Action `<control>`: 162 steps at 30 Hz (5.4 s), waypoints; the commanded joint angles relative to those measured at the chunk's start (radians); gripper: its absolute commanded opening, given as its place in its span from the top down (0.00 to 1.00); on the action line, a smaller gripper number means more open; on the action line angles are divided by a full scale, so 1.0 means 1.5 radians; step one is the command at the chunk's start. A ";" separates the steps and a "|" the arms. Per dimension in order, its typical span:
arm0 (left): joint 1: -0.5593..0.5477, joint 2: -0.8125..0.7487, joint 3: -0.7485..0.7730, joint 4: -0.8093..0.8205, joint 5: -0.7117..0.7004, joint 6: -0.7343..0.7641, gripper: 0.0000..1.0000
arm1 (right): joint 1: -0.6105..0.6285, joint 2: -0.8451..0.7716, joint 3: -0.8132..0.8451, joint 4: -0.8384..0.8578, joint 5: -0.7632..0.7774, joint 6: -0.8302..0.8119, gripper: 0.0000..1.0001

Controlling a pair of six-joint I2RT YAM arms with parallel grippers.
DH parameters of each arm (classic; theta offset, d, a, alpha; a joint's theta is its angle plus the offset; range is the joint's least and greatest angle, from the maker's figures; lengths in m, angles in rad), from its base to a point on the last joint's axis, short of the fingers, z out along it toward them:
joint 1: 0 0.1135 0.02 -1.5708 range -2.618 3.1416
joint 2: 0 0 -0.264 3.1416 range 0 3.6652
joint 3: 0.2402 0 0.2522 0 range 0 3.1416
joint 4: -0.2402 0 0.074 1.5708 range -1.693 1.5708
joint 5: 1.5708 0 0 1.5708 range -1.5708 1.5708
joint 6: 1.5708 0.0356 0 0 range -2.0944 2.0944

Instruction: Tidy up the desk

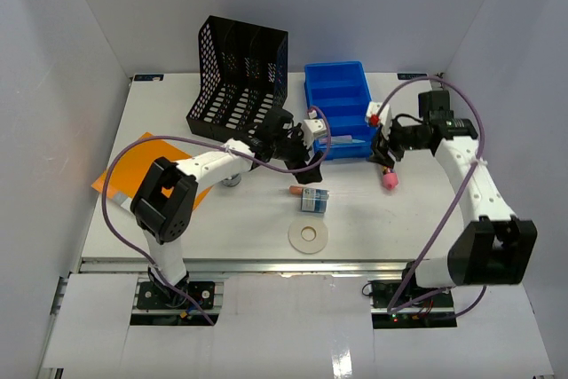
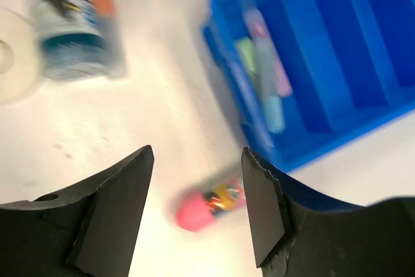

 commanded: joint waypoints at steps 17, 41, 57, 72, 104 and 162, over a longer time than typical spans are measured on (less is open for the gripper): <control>-0.030 0.031 0.010 -0.053 -0.209 0.137 0.07 | -0.072 -0.212 -0.289 -0.052 -0.286 -0.038 0.36; -0.029 0.105 0.056 -0.107 -0.142 0.222 0.14 | -0.087 -0.201 -0.292 -0.069 -0.296 -0.053 0.36; -0.029 0.048 0.045 -0.108 -0.112 0.200 0.14 | -0.088 -0.191 -0.291 -0.078 -0.298 -0.058 0.36; -0.030 0.115 0.046 -0.109 -0.106 0.203 0.19 | -0.091 -0.186 -0.290 -0.080 -0.300 -0.058 0.36; -0.037 0.049 0.043 -0.101 -0.204 0.203 0.81 | -0.124 -0.180 -0.282 -0.118 -0.314 -0.092 0.36; -0.036 0.107 0.396 -0.114 -0.276 0.052 0.03 | -0.238 -0.178 -0.246 -0.174 -0.264 -0.128 0.33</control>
